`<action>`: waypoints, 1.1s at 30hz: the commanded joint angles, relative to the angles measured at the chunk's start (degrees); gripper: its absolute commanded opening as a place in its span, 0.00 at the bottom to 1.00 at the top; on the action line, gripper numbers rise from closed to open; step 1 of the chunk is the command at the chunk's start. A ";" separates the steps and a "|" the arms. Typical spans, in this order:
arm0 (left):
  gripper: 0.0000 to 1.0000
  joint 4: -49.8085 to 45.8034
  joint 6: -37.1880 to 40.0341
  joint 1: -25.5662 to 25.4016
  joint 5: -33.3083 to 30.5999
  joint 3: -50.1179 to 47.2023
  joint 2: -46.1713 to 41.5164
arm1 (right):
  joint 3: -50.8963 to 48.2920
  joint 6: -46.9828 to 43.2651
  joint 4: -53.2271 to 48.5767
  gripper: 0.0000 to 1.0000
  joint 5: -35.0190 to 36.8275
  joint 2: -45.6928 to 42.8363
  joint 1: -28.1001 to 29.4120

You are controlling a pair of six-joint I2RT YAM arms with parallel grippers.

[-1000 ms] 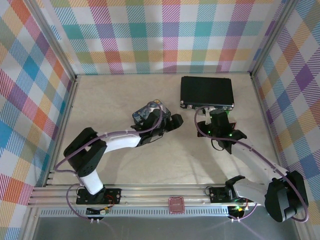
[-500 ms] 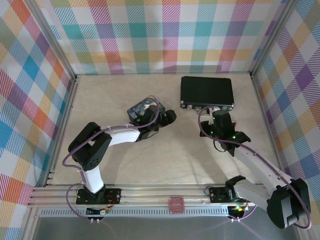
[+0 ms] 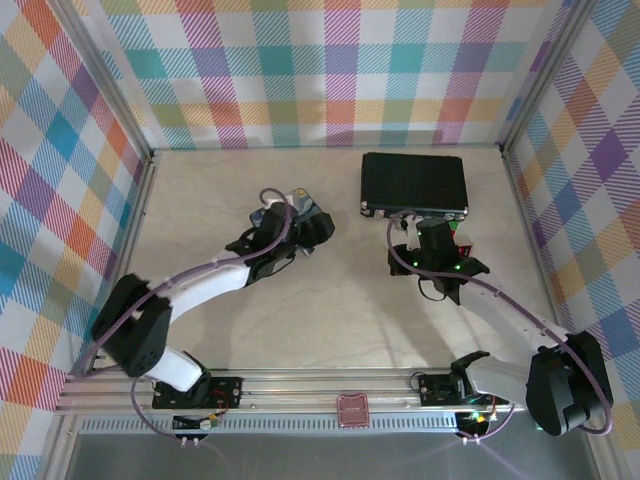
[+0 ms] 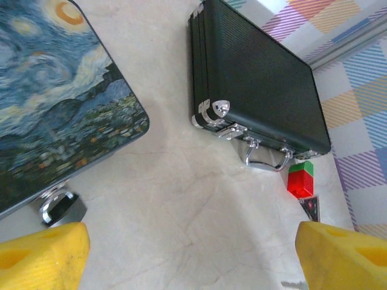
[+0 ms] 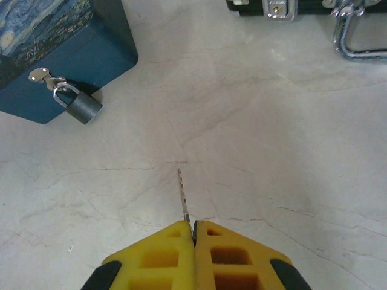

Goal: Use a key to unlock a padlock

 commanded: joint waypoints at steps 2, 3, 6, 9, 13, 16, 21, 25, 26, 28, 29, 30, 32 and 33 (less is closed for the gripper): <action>0.79 -2.50 0.44 -1.29 -3.20 -6.58 -2.18 | 1.43 1.21 3.38 0.00 -2.72 0.67 -0.22; 0.77 -1.30 0.38 -1.91 -4.51 -7.43 -1.87 | 1.48 1.31 3.55 0.00 -2.81 0.80 -0.22; 0.74 2.45 -0.87 -5.44 -10.82 -8.21 1.51 | 1.48 1.69 3.82 0.00 -2.99 0.87 -0.22; 0.65 1.43 -6.02 -8.21 -18.39 -5.48 6.99 | 1.45 1.93 3.72 0.00 -3.61 0.61 -0.22; 0.60 4.73 -7.85 -9.90 -24.85 -2.12 14.90 | 0.48 2.75 4.41 0.00 -3.22 -0.58 -0.26; 0.58 3.96 -10.10 -9.85 -28.68 0.27 19.20 | -0.27 2.90 4.58 0.00 -3.12 -1.59 -0.21; 0.59 4.51 -11.93 -9.14 -30.98 3.22 24.60 | -1.57 2.81 4.93 0.00 -2.39 -3.05 -0.20; 0.59 8.19 -12.38 -6.93 -28.47 4.65 29.43 | -1.65 2.24 4.73 0.00 -2.57 -3.10 -0.22; 0.59 8.57 -12.66 -6.31 -27.96 5.01 30.45 | -1.53 2.11 4.60 0.00 -2.61 -3.01 -0.22; 0.59 9.31 -12.57 -5.72 -27.42 5.39 31.62 | -1.42 1.81 4.56 0.00 -2.70 -3.08 -0.22; 0.59 9.65 -12.15 -5.58 -27.49 5.52 32.20 | -1.50 1.69 4.69 0.00 -2.63 -3.22 -0.19; 0.59 9.95 -11.50 -5.44 -27.67 5.80 32.70 | -1.53 1.63 4.79 0.00 -2.54 -3.32 -0.22; 0.59 10.09 -10.26 -5.03 -27.88 6.63 33.68 | -1.51 1.49 5.09 0.00 -2.40 -3.37 -0.22; 0.59 10.90 -9.38 -4.70 -27.49 6.78 34.19 | -1.56 1.49 5.15 0.00 -2.50 -3.37 -0.20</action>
